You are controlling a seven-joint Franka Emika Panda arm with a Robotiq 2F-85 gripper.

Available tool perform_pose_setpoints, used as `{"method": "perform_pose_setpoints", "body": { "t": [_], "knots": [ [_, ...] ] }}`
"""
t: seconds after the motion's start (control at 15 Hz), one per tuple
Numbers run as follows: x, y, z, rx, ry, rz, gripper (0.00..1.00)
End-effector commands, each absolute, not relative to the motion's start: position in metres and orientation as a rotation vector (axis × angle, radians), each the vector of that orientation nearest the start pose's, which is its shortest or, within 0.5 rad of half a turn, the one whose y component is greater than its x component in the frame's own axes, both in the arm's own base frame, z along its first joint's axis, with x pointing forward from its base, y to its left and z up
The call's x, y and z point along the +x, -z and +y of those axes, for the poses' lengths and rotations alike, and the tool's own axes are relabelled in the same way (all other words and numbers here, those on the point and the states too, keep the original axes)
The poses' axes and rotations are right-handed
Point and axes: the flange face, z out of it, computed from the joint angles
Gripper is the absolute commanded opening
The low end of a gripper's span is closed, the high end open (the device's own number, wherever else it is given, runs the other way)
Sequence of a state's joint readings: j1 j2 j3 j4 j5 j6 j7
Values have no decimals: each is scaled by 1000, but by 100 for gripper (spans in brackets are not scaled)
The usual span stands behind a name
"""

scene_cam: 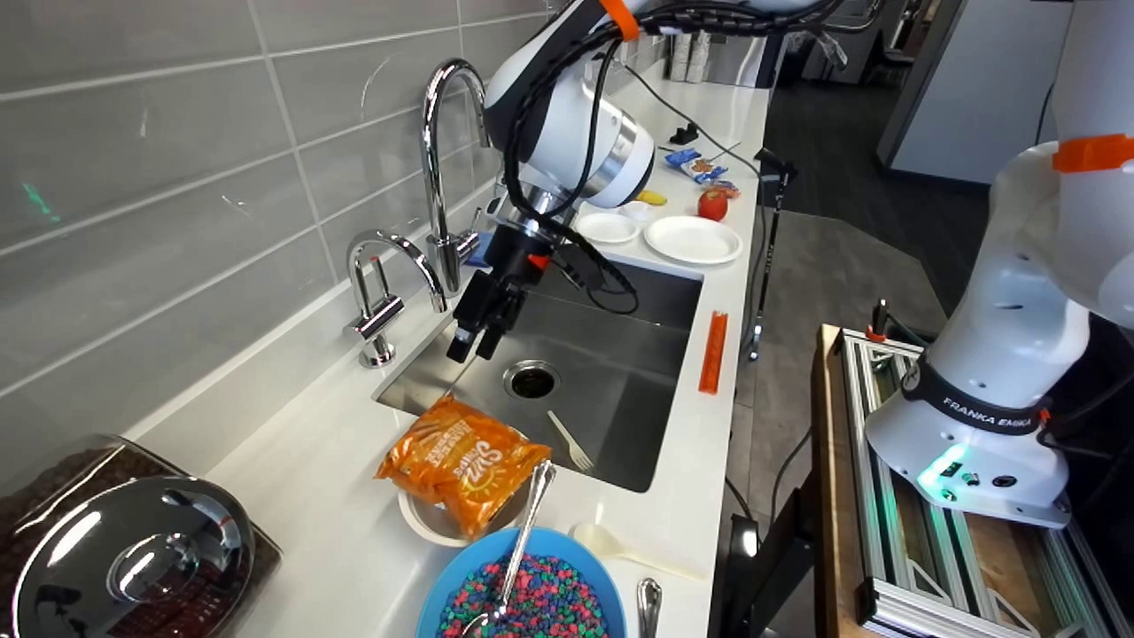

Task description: Pour the contents from the orange packet onto the white bowl

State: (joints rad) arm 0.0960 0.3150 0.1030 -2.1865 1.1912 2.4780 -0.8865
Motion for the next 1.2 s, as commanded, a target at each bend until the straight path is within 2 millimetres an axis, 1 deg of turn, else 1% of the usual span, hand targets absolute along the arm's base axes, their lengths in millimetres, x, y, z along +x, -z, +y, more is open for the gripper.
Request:
{"method": "perform_pose_setpoints", "body": {
  "t": [0.0, 0.27, 0.33, 0.47, 0.53, 0.73, 0.8, 1.07, 1.13],
  "knots": [
    [548, -218, 118, -2406, 296, -105, 100],
    [551, -203, 128, -2375, 315, -112, 100],
    [553, -201, 130, -2368, 319, -115, 97],
    [555, -198, 131, -2356, 330, -119, 73],
    [556, -197, 132, -2352, 333, -123, 72],
    [558, -194, 133, -2347, 338, -129, 47],
    [559, -193, 134, -2346, 338, -132, 41],
    [560, -195, 136, -2345, 348, -147, 9],
    [560, -196, 136, -2345, 352, -151, 3]
  ]
}}
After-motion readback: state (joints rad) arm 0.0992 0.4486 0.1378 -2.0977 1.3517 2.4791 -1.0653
